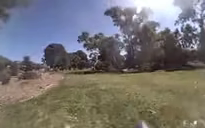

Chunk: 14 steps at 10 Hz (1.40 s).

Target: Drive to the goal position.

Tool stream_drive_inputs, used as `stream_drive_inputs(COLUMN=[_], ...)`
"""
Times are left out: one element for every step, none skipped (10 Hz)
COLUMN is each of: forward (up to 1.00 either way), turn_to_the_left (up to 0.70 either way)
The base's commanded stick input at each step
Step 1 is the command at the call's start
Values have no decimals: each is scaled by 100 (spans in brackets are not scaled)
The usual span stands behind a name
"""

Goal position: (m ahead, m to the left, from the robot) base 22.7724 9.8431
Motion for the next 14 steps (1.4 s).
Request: stream_drive_inputs(forward=[100,100,100,100,100,100,100,100,100,100,100,100,100,100], turn_to_the_left=[0,0,0,0,0,-10,-25,-14,0,0,0,0,0,0])
